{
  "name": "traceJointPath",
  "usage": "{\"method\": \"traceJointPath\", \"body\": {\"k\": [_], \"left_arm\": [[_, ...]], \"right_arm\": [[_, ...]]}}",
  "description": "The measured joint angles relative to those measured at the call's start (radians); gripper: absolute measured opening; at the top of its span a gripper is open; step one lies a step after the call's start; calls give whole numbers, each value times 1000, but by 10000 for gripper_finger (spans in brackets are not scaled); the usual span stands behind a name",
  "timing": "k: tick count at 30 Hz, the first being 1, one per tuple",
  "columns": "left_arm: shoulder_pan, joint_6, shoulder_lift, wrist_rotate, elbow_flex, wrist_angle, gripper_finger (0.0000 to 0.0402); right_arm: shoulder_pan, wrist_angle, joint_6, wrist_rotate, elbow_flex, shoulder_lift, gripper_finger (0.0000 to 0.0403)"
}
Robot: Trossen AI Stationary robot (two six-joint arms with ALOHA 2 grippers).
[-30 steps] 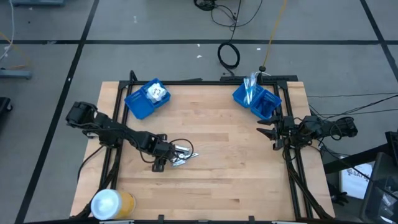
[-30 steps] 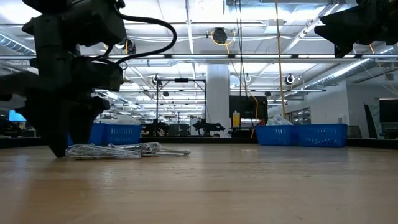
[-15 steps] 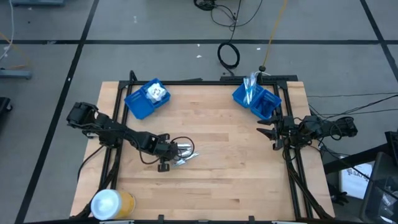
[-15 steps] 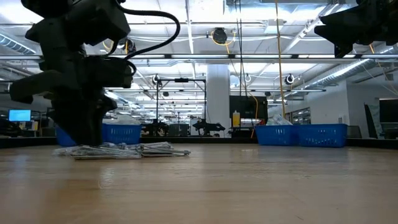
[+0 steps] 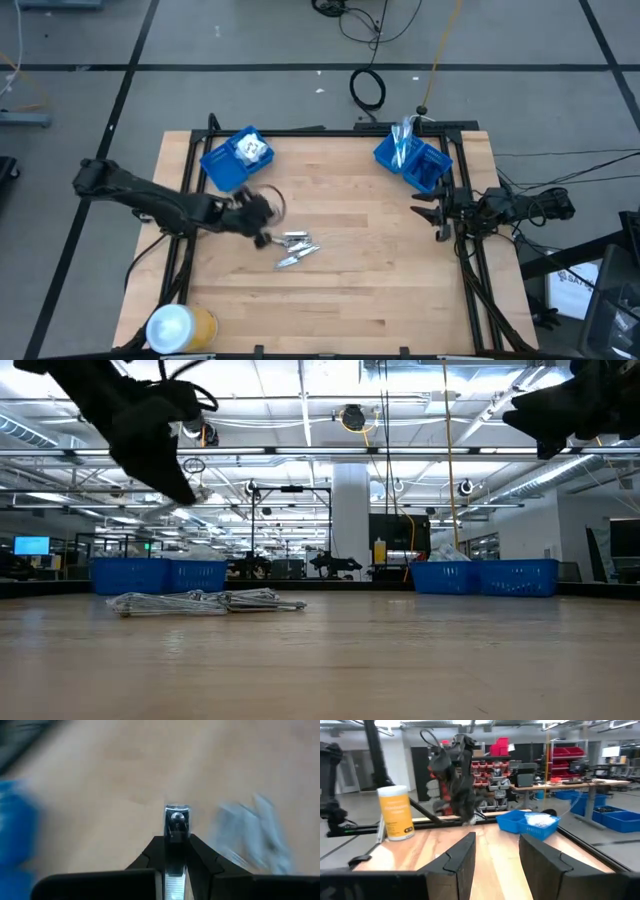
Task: Pick & Place Travel size toiletries
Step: Put the silver nail cutter into the left blue basket
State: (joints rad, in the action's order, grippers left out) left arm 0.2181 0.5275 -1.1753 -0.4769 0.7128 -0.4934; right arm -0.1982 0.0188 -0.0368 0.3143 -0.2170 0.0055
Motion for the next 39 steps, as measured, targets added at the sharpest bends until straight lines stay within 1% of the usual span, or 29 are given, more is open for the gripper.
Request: {"method": "traceJointPath", "body": {"k": [2, 3, 8, 10, 12, 15, 21, 24, 28, 32, 35, 39], "left_arm": [[-32, 122, 66, -111, 0, -83, 35], [-51, 183, 97, -149, 0, -133, 35], [-170, 441, 196, -208, 1, -375, 37], [-219, 515, 208, -246, 1, -443, 37], [-269, 554, 207, -281, 1, -480, 37], [-348, 556, 199, -310, 2, -489, 35], [-482, 551, 148, -309, -2, -472, 45], [-535, 519, 116, -307, -31, -404, 44], [-599, 436, 79, -253, -93, -249, 36], [-654, 390, 60, -208, -142, -138, 46], [-689, 387, 52, -203, -159, -133, 52], [-728, 386, 49, -203, -175, -139, 48]], "right_arm": [[0, -9, 5, 36, 4, 0, 139], [0, -17, 5, 50, 5, 0, 139], [0, -53, 18, 48, 6, 0, 139], [0, -54, 19, 48, 6, 0, 139], [0, -53, 22, 48, 6, 0, 139], [0, -53, 21, 48, 6, 0, 139], [0, -52, 22, 48, 6, 0, 139], [0, -52, 22, 47, 6, 0, 139], [0, -52, 23, 47, 6, 0, 139], [0, -51, 23, 47, 6, 0, 139], [0, -51, 23, 47, 6, 0, 139], [0, -46, 26, 48, 6, 0, 139]]}}
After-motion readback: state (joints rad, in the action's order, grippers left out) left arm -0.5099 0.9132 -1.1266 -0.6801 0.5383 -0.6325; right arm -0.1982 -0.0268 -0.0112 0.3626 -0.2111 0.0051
